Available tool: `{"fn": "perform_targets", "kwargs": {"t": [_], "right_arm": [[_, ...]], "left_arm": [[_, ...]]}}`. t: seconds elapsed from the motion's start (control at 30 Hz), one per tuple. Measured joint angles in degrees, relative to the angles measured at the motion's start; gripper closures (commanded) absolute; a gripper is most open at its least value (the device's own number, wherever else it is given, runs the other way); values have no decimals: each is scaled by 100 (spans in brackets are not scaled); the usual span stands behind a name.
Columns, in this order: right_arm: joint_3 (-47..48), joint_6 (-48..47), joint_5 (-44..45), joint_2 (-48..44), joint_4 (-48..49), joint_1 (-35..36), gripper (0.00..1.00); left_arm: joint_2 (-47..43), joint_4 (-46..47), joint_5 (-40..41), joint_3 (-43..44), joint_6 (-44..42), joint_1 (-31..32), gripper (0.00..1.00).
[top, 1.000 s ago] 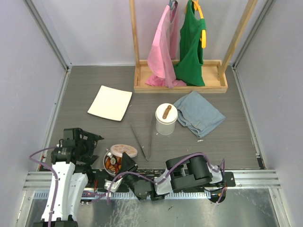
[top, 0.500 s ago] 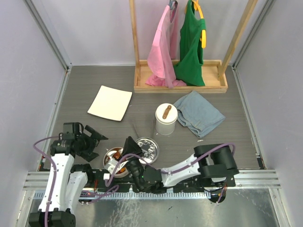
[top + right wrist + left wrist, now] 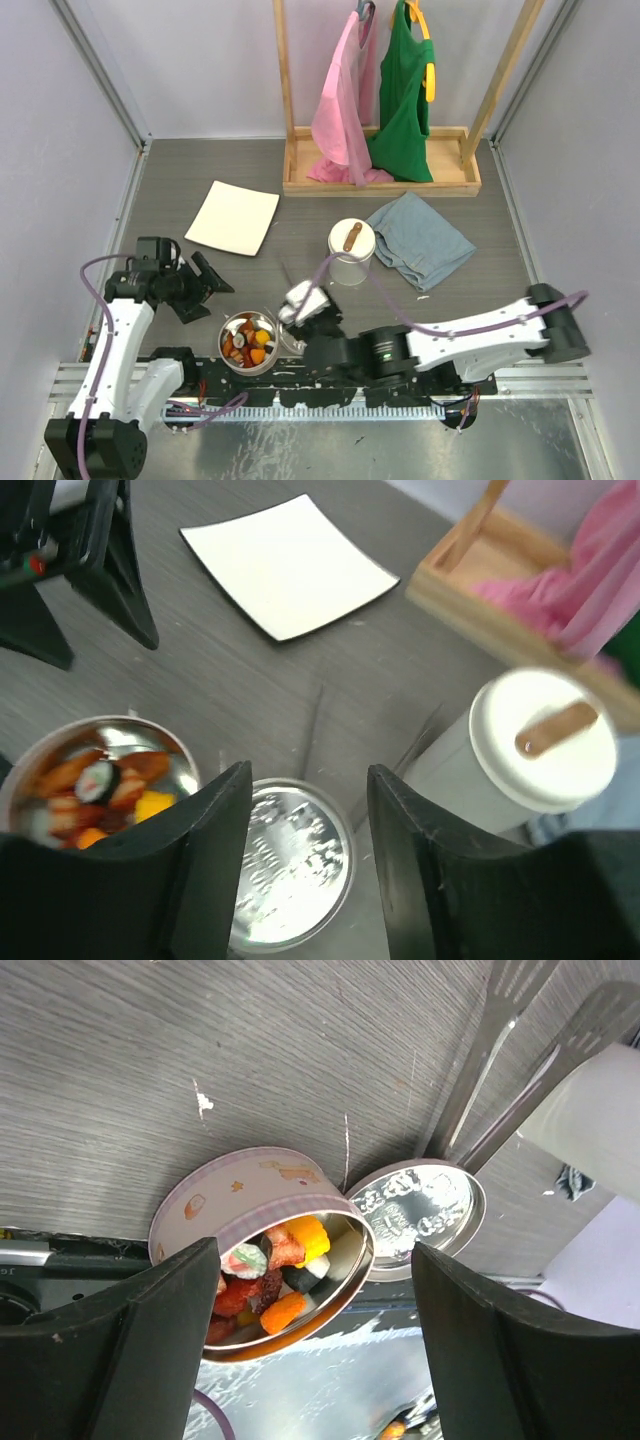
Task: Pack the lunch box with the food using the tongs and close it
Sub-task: Move the packing box to the center of the board, then pick up the box lid from the center of the board.
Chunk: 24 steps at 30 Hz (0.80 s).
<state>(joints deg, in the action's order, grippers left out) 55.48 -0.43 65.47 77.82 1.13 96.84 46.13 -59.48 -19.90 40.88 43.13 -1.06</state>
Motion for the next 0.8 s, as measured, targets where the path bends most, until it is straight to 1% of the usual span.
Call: {"fn": "perform_targets", "kwargs": {"t": [0.03, 0.13, 0.2, 0.27, 0.33, 0.43, 0.47, 0.6, 0.67, 0.8], "right_arm": [[-44, 837, -144, -400, -562, -37, 39], [-470, 2747, -474, -1460, -1436, -109, 37], [-929, 3742, -612, -1980, -1845, -142, 37], [-1419, 4658, -745, -2365, -2299, -146, 36], [-1827, 5362, -890, -2529, -2634, -146, 36], [-2229, 6050, -1047, -2774, -2997, -146, 35], [-2310, 6242, -1080, -2872, -3053, -146, 34], [-2446, 6760, -1178, -2981, -3029, -146, 26], [-2533, 7018, -1213, -2907, -2951, -149, 24], [-2680, 7425, -1276, -2557, -2634, -254, 26]], "left_arm": [[52, -24, 66, 87, -57, 98, 25], [361, -133, 269, 321, -227, 518, 27], [634, -247, 431, 503, -352, 911, 28], [1134, -466, 761, 820, -426, 1521, 28], [1650, -605, 1069, 1207, -538, 2184, 30], [2168, -820, 1421, 1655, -693, 2708, 31], [2280, -844, 1506, 1735, -761, 2771, 32], [2500, -955, 1705, 1801, -1047, 2820, 34], [2614, -1008, 1725, 1803, -1191, 2833, 35], [3027, -994, 1729, 1803, -1410, 2863, 36]]}}
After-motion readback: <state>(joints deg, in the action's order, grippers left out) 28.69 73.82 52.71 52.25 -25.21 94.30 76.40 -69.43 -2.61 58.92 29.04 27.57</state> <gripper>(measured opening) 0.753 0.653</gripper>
